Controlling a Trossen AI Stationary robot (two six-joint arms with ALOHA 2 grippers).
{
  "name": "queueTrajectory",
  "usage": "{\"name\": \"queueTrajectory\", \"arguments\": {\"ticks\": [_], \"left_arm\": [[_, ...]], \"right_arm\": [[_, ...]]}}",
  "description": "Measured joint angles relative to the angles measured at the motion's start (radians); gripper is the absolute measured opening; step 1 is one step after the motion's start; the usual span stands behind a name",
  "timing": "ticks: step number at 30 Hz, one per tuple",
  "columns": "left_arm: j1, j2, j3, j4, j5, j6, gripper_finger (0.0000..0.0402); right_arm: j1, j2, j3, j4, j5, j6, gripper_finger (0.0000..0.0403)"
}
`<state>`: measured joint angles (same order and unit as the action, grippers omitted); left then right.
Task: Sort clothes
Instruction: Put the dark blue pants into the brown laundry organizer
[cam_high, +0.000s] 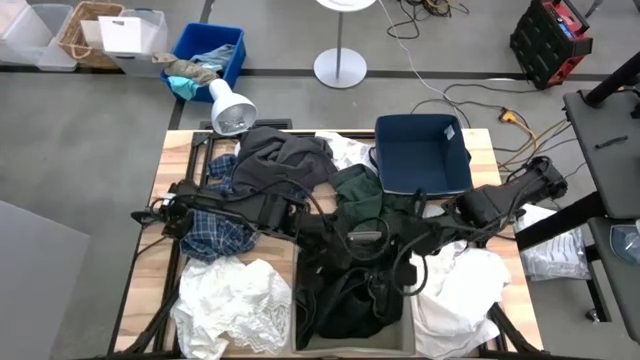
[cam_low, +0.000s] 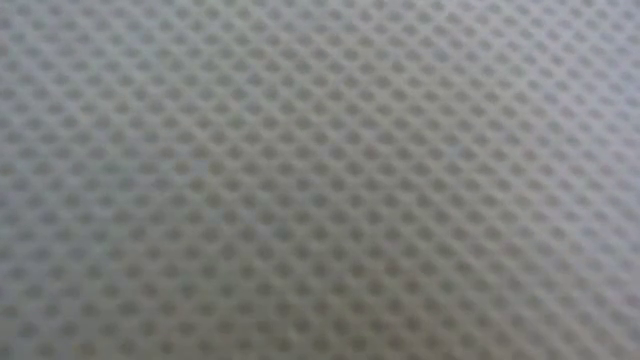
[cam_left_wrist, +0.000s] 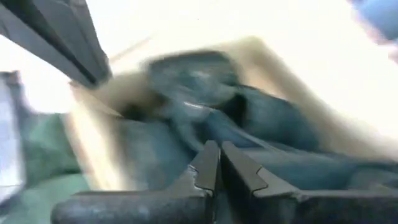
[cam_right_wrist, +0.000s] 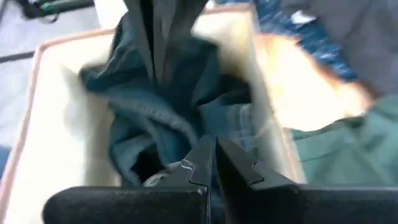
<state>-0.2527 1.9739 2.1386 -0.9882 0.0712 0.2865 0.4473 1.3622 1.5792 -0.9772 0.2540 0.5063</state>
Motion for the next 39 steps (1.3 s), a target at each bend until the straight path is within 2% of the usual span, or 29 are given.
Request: {"name": "queueTrajectory", "arguments": {"ticks": [3,8,12,15,19,27,39], "left_arm": [[-0.002,0.003,-0.047,0.070,-0.079,0.038,0.0000],[-0.020,0.002,-0.144,0.166,-0.116,0.024,0.0000],[-0.074,0.004,-0.235,0.230,-0.298,0.039,0.0000],[-0.108,0.005,-0.285,0.317,-0.345,0.047,0.0000],[-0.126,0.004,-0.357,0.411,-0.349,0.031,0.0000],[-0.113,0.008,-0.498,0.431,-0.322,-0.072,0.0000],[-0.104,0.089,-0.532,0.490,-0.301,-0.128,0.0000]], "right_arm": [[0.000,-0.021,0.041,-0.031,0.081,0.023,0.0012],[-0.001,-0.063,0.099,-0.133,0.212,0.117,0.0012],[0.000,-0.099,0.130,-0.198,0.268,0.181,0.0012],[0.000,-0.117,0.133,-0.223,0.310,0.188,0.0012],[-0.001,-0.134,0.129,-0.225,0.345,0.192,0.0012],[0.000,-0.129,0.128,-0.222,0.351,0.193,0.0012],[-0.001,-0.091,0.124,-0.222,0.367,0.190,0.0012]]}}
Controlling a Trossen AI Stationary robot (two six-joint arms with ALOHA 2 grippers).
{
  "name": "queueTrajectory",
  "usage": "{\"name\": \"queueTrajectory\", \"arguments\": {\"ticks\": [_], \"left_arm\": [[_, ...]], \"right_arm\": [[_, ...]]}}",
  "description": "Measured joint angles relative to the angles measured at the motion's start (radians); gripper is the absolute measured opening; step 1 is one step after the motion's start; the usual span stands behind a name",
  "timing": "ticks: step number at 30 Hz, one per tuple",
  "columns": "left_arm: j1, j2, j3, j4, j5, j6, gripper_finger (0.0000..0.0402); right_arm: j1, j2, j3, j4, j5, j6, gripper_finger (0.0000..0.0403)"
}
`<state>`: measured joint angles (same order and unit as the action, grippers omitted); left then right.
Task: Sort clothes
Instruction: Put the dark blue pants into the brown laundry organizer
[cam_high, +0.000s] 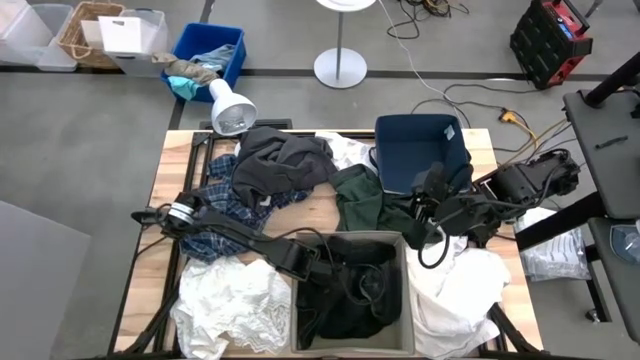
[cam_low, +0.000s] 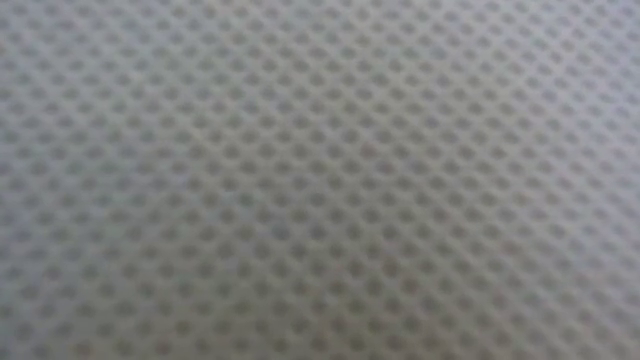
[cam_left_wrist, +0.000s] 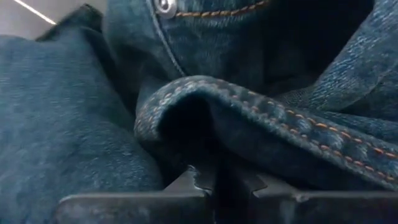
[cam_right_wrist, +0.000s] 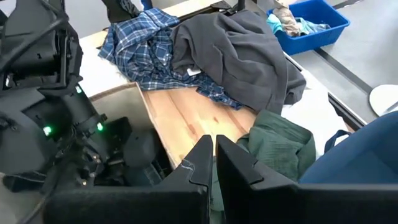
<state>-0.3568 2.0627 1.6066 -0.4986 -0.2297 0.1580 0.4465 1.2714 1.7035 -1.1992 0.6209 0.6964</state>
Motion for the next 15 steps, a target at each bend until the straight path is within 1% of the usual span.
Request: {"name": "queueTrajectory", "arguments": {"ticks": [4,10,15], "left_arm": [[0.006,0.047,0.001,0.004,0.035,-0.016,0.0000],[0.012,0.114,0.002,0.048,0.057,-0.040,0.0000],[0.012,0.120,0.006,0.065,0.061,-0.064,0.0000]], "right_arm": [[0.000,0.001,-0.001,0.000,0.002,0.003,0.0012],[-0.002,0.001,-0.002,0.000,0.010,0.003,0.0012],[-0.002,0.001,-0.002,0.000,0.010,0.003,0.0012]]}}
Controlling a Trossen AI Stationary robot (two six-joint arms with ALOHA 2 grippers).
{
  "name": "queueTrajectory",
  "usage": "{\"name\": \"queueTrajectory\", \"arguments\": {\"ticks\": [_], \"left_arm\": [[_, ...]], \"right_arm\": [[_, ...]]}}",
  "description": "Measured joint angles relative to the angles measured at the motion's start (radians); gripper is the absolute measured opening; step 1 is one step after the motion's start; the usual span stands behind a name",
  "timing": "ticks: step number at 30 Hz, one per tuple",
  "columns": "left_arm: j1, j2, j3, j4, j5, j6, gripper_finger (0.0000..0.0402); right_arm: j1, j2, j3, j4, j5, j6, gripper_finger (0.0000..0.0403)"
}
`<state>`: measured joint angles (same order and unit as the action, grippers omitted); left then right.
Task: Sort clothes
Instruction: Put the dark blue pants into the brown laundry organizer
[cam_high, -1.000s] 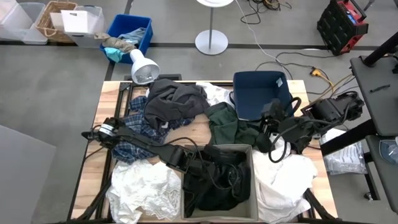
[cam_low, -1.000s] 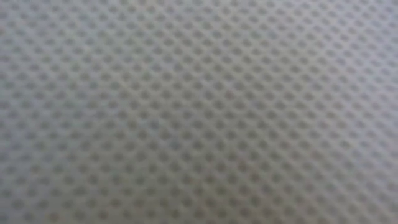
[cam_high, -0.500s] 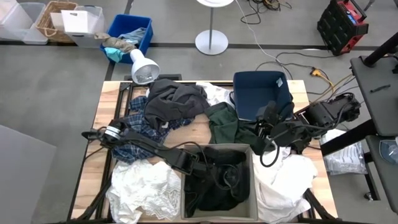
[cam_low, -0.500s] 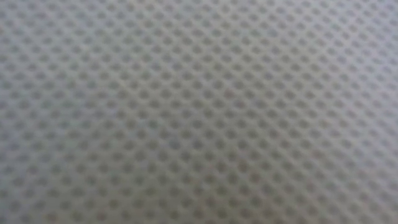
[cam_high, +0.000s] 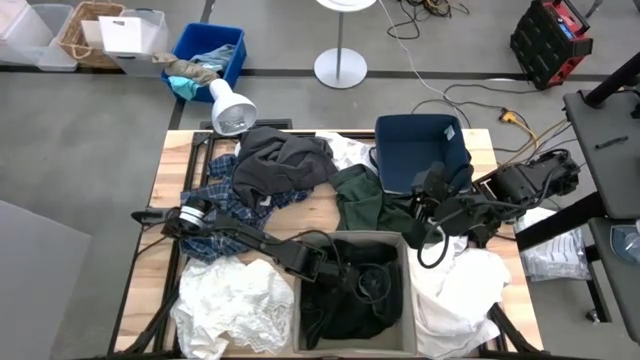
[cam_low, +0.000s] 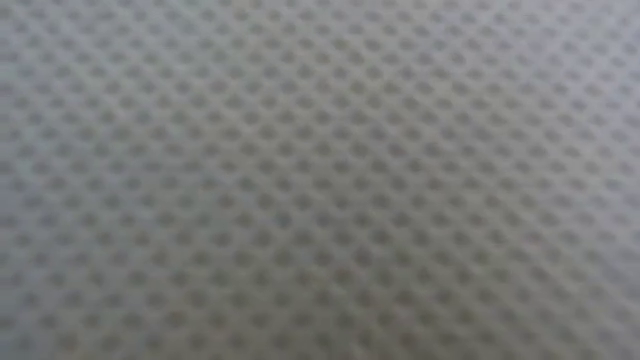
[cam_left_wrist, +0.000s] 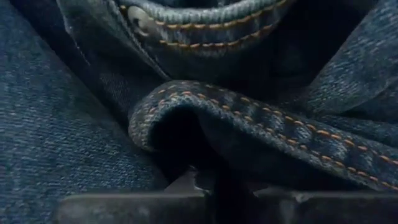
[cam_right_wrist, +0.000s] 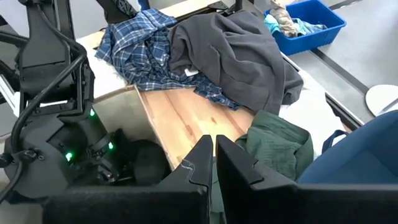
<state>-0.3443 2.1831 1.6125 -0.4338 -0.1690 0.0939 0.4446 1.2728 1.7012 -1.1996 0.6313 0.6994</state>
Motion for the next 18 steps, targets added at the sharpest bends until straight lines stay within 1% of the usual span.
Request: {"name": "queueTrajectory", "arguments": {"ticks": [3,8,14,18], "left_arm": [[0.000,-0.024,0.018,-0.021,0.004,-0.006,0.0000],[0.001,-0.053,0.081,-0.129,0.010,-0.010,0.0000],[0.002,-0.063,0.227,-0.335,0.009,-0.002,0.0000],[0.002,-0.065,0.338,-0.438,0.004,0.030,0.0000]], "right_arm": [[0.000,0.000,0.000,0.000,0.000,0.000,0.0012],[0.000,0.000,0.000,0.000,0.000,0.000,0.0012],[0.000,0.000,0.000,0.004,-0.001,0.001,0.0012],[0.000,-0.001,0.000,0.003,-0.001,0.019,0.0012]]}}
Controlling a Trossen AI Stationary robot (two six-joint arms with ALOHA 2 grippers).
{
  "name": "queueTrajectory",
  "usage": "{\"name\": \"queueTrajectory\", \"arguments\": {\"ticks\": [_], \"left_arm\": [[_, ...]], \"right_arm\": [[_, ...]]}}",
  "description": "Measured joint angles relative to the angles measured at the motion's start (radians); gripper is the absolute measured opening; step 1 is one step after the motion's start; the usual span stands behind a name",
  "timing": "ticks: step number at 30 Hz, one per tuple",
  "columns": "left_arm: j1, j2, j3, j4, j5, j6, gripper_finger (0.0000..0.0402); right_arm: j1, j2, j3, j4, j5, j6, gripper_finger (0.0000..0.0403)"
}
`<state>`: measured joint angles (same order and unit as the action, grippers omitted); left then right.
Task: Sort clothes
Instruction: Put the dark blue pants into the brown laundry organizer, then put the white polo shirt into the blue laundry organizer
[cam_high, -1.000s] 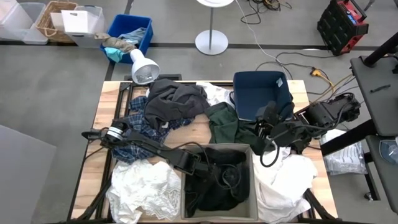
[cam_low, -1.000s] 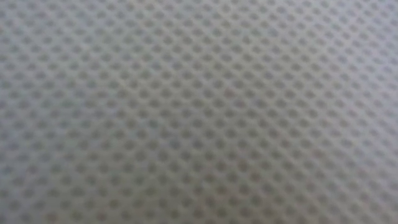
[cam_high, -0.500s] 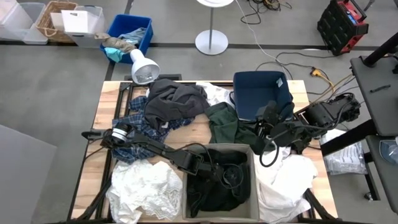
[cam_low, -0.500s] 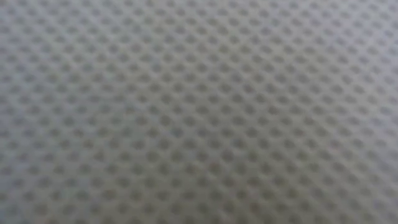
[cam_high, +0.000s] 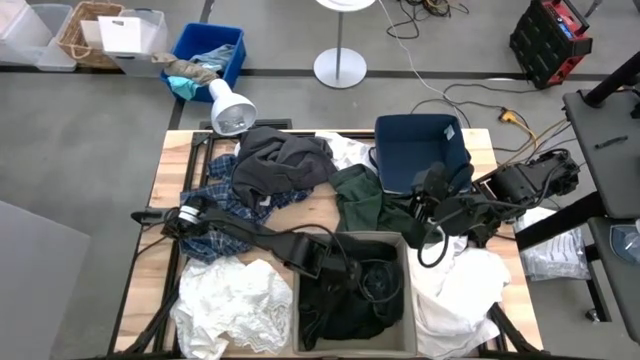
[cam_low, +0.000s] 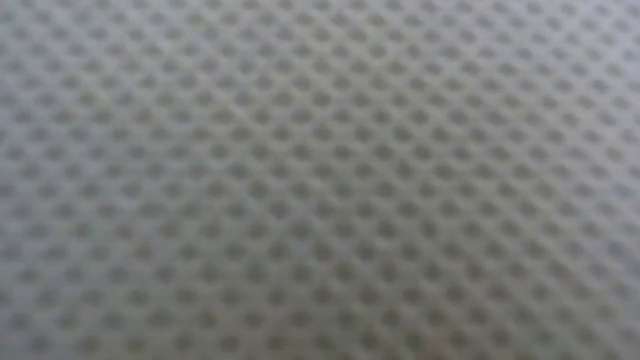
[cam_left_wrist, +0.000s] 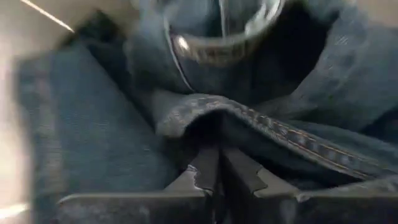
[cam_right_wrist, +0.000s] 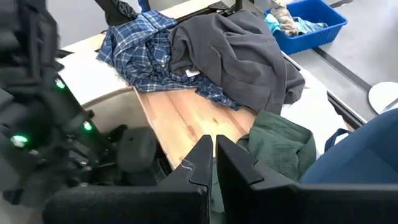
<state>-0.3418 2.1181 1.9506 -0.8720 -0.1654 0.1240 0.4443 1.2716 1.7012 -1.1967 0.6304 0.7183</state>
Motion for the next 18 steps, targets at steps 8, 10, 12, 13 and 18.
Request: {"name": "queueTrajectory", "arguments": {"ticks": [8,10,12,13,18], "left_arm": [[0.024,-0.006,0.242,-0.229,-0.053,0.102,0.0000],[0.036,-0.006,0.292,-0.303,-0.072,0.121,0.0000],[0.046,-0.006,0.345,-0.382,-0.073,0.123,0.0000],[0.050,-0.006,0.371,-0.418,-0.071,0.123,0.0000],[0.055,-0.075,0.361,-0.457,-0.060,0.106,0.0000]], "right_arm": [[-0.037,-0.007,0.000,-0.090,-0.026,0.115,0.0012],[-0.047,-0.012,0.000,-0.135,-0.089,0.144,0.0012],[-0.049,-0.014,0.000,-0.179,-0.183,0.150,0.0012],[-0.048,-0.014,0.000,-0.200,-0.231,0.154,0.0012],[-0.018,-0.014,-0.007,-0.382,-0.418,0.264,0.0012]]}}
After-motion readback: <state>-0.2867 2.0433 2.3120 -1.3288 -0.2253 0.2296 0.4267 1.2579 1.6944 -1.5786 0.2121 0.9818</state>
